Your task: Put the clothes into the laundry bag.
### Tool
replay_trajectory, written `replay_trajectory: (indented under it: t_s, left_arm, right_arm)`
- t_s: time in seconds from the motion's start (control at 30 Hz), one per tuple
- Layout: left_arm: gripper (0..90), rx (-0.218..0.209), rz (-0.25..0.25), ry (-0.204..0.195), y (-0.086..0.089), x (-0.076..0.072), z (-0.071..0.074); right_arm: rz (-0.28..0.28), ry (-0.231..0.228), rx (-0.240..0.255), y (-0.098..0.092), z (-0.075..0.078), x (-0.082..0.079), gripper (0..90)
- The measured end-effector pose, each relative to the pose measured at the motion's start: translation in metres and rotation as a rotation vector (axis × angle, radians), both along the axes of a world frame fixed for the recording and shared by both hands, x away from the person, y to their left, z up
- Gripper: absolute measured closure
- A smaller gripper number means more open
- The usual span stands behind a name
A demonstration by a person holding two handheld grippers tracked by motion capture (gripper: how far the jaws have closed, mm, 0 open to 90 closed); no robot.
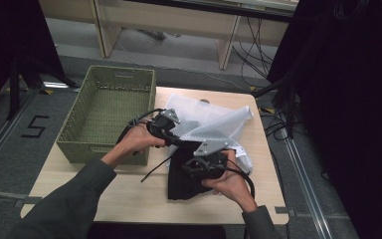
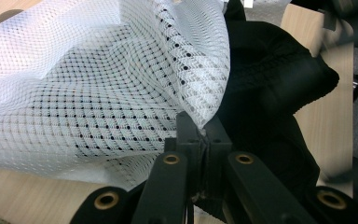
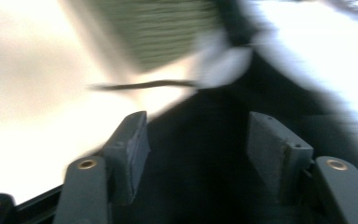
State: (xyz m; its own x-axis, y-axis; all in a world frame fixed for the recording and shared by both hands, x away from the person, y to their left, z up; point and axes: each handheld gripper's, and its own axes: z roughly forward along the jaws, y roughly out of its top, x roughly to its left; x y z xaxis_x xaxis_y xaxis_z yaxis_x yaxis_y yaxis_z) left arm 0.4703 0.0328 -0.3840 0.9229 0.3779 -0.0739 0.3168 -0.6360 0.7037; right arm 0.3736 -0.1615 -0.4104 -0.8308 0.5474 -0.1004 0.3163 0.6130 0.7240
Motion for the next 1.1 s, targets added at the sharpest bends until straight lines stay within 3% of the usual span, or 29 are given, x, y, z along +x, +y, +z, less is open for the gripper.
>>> replay_trajectory:
  t_s: [0.03,0.17,0.2,0.27,0.3,0.33,0.4,0.43,0.5,0.53,0.57,0.6,0.63,0.67,0.7,0.77,0.8,0.83,0.87,0.9,1.0,1.07,1.1]
  left_arm:
    - [88.0,0.005,-0.002,0.0,0.0,0.0,0.0]
    - [87.8,-0.008,0.008,0.002,-0.001,-0.001,0.0]
    - [87.8,0.013,-0.004,-0.008,0.0,0.0,0.001]
    - [87.9,0.007,-0.003,-0.002,0.0,0.0,0.0]
    - [87.9,-0.006,0.0,0.003,0.0,0.0,0.0]
    - [87.9,0.008,-0.007,-0.003,0.0,0.0,0.0]
    - [88.0,0.012,-0.009,-0.003,0.0,-0.001,-0.001]
    - [88.1,0.006,-0.007,0.0,-0.001,-0.002,-0.001]
    - [88.3,0.005,-0.019,-0.001,-0.002,-0.005,-0.003]
    - [88.4,0.005,-0.019,-0.001,-0.002,-0.005,-0.003]
    - [88.4,0.019,-0.027,-0.004,-0.002,-0.006,-0.004]
    - [88.5,0.019,-0.027,-0.004,-0.002,-0.006,-0.004]
    - [88.6,0.006,-0.013,0.003,-0.003,-0.008,-0.004]
    - [88.6,0.019,-0.024,-0.002,-0.002,-0.008,-0.003]
    - [88.6,0.019,-0.022,-0.002,-0.002,-0.008,-0.003]
    - [88.7,0.019,-0.022,-0.002,-0.002,-0.008,-0.003]
    - [88.7,0.026,-0.026,-0.005,-0.001,-0.008,-0.001]
    - [88.7,0.016,-0.022,-0.003,-0.002,-0.008,-0.001]
    - [88.7,0.016,-0.022,-0.003,-0.002,-0.008,-0.001]
    - [88.7,0.011,-0.023,-0.002,-0.003,-0.008,0.0]
    - [88.7,0.019,-0.03,-0.001,-0.006,-0.008,0.001]
    - [88.7,0.022,-0.038,-0.001,-0.007,-0.008,0.0]
    - [88.7,0.024,-0.041,0.002,-0.008,-0.008,-0.001]
  right_arm:
    - [0.033,0.043,0.003,0.005,-0.004,-0.007,37.8]
    - [0.139,0.092,-0.084,0.027,-0.033,-0.02,34.4]
    - [0.163,0.115,-0.106,0.031,-0.04,-0.022,34.0]
    - [0.205,0.12,-0.166,0.039,-0.053,-0.023,33.3]
    - [0.199,0.131,-0.197,0.042,-0.061,-0.024,32.7]
    - [0.205,0.124,-0.235,0.043,-0.067,-0.022,33.9]
    - [0.136,0.134,-0.297,0.044,-0.077,-0.014,40.0]
    - [0.104,0.148,-0.286,0.043,-0.08,-0.011,45.6]
    - [0.085,0.148,-0.271,0.042,-0.074,-0.005,71.2]
    - [0.085,0.092,-0.281,0.041,-0.072,-0.002,78.9]
    - [0.072,0.072,-0.279,0.04,-0.069,0.001,81.3]
    - [0.072,0.072,-0.279,0.04,-0.069,0.001,81.3]
    - [0.022,0.028,-0.266,0.035,-0.061,0.007,82.2]
    - [-0.047,-0.011,-0.236,0.034,-0.058,0.01,82.4]
    - [-0.059,0.0,-0.243,0.028,-0.049,0.016,82.6]
    - [-0.144,-0.08,-0.206,0.018,-0.037,0.029,82.7]
    - [-0.153,-0.164,-0.208,0.01,-0.03,0.04,82.8]
    - [-0.233,-0.193,-0.188,0.004,-0.024,0.045,82.8]
    - [-0.233,-0.193,-0.188,0.004,-0.024,0.045,82.8]
    - [-0.301,-0.213,-0.179,-0.005,-0.022,0.062,82.8]
    - [-0.357,-0.241,-0.273,-0.007,-0.047,0.081,82.7]
    - [-0.393,-0.247,-0.275,-0.008,-0.058,0.087,82.6]
    - [-0.388,-0.234,-0.273,-0.009,-0.057,0.089,82.1]
